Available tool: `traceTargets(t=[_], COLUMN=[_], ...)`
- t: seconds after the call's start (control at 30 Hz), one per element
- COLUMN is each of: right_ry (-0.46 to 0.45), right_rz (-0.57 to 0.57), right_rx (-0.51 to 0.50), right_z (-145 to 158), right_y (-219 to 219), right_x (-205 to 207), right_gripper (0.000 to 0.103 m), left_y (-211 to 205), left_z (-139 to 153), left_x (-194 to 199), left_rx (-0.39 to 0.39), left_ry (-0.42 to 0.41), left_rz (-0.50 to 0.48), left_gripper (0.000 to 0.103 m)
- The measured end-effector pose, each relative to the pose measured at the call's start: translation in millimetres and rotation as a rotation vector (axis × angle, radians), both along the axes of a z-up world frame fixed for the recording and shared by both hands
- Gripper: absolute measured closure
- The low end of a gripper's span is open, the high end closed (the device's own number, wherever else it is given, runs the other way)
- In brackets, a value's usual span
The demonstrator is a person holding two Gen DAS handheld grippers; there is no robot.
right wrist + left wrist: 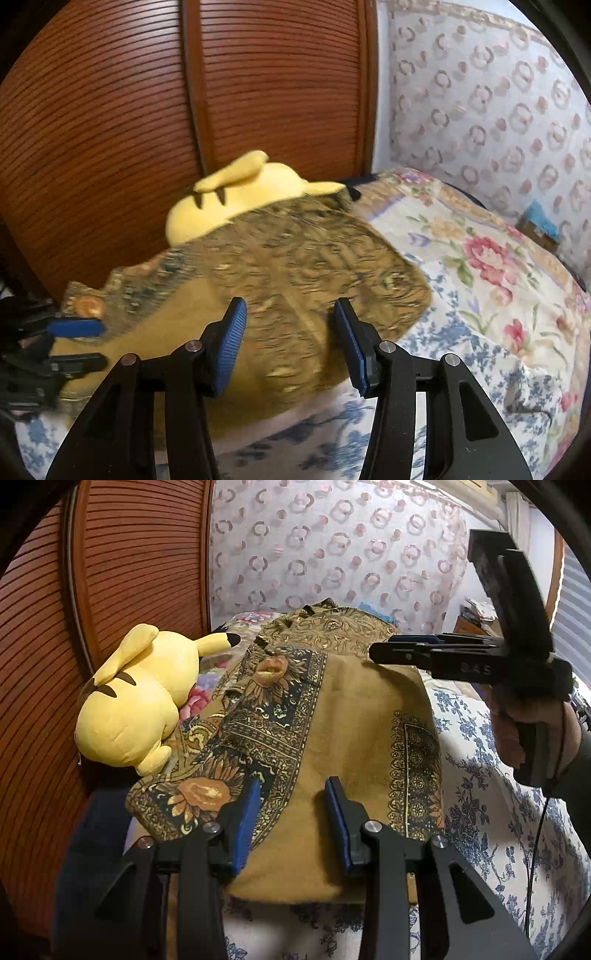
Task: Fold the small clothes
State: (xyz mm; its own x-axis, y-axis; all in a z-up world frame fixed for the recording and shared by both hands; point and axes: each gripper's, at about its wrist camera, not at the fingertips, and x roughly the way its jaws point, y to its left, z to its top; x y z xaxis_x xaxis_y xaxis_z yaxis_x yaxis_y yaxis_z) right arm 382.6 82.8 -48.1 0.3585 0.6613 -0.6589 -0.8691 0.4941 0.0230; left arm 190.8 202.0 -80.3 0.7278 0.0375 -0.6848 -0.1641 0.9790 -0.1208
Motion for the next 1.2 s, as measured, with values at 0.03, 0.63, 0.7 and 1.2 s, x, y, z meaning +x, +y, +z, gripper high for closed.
traceTargets(t=[0.03, 0.63, 0.7, 1.2], right_ry=[0.002, -0.057, -0.055, -0.038], right_rz=[0.010, -0.022, -0.025, -0.070], right_rx=[0.002, -0.068, -0.064, -0.027], right_z=[0.8, -17.9, -17.9, -0.9], right_y=[0.9, 4.4, 4.9, -4.2], right_x=[-4.3, -19.1, -19.2, -43.7], right_gripper=[0.053, 0.049, 0.046, 0.027], left_y=[0.2, -0.1, 0.1, -21.1], left_z=[-0.1, 14.1, 19.1, 35.6], left_x=[0.1, -25.9, -33.3, -70.2], left_rx=[0.001, 0.008, -0.002, 0.110], left_ry=[0.000, -0.089, -0.110, -0.130], left_rz=[0.000, -0.003, -0.003, -0.011], left_gripper=[0.068, 0.045, 0.044, 0.041])
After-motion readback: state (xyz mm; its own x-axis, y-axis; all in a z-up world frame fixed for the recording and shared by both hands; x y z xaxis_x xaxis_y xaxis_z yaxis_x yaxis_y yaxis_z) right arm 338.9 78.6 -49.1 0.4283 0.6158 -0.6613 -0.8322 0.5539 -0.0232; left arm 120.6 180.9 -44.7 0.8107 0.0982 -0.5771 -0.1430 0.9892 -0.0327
